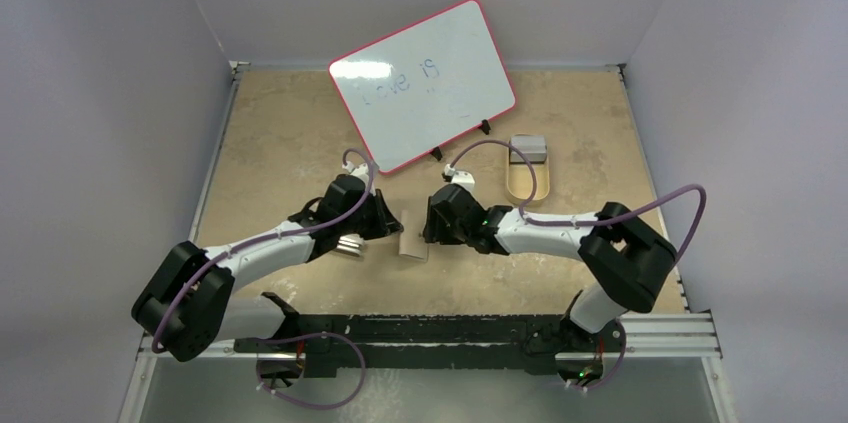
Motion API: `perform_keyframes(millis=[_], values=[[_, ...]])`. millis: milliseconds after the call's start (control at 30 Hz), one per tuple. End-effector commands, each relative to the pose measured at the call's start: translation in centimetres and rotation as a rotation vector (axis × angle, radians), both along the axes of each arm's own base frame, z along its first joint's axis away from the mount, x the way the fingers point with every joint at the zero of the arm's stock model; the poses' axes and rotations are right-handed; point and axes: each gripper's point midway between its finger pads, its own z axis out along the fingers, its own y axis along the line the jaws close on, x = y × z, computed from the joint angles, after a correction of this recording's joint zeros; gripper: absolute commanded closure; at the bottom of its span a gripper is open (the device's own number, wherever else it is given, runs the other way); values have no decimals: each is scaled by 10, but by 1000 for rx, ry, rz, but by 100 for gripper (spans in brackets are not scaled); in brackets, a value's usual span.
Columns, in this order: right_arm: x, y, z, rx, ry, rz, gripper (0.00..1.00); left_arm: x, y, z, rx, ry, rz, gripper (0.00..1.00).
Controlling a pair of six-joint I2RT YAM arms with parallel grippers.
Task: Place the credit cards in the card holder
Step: Open the card holder at the center of the board.
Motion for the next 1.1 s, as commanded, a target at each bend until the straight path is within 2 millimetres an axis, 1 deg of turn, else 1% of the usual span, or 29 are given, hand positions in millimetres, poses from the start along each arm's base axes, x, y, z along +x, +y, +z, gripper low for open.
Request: perform_keyframes(millis=[0,100,200,300,333,400,467,500,567,633,700,767,867,933,1000,1067], values=[[9,2,10,-9,-22,-18,49,11,-6,15,-19,-56,-7,100],[9,-13,7,-41,-19,-59,63,12,-2,11,11,-52,9,100],[7,-20,9,-32,-28,-76,78,13,3,7,32,-49,26,100],[5,-16,17,17,-50,-48,96,15,3,6,39,-47,39,100],[4,-13,22,44,-57,-34,100,16,4,6,42,-43,48,100],[3,-4,36,106,-74,-8,100,19,10,5,74,-36,79,88],[-1,6,59,190,-98,31,100,24,16,11,114,-44,111,69],[-3,9,68,226,-106,46,100,27,20,16,129,-52,129,63],[-9,16,87,304,-115,81,100,31,23,32,129,-80,154,55],[-15,23,101,375,-119,111,100,32,22,47,98,-105,162,46],[-19,28,111,429,-125,126,100,30,16,60,47,-122,149,44],[-22,33,121,480,-128,144,100,26,9,66,-1,-116,121,43],[-23,35,126,506,-133,146,100,20,-1,64,-50,-94,87,43],[-21,33,121,500,-132,127,100,19,0,56,-41,-75,86,43],[-18,26,110,468,-124,93,100,17,3,45,-13,-57,93,43],[-16,15,96,422,-113,52,100,16,5,37,4,-40,91,43]])
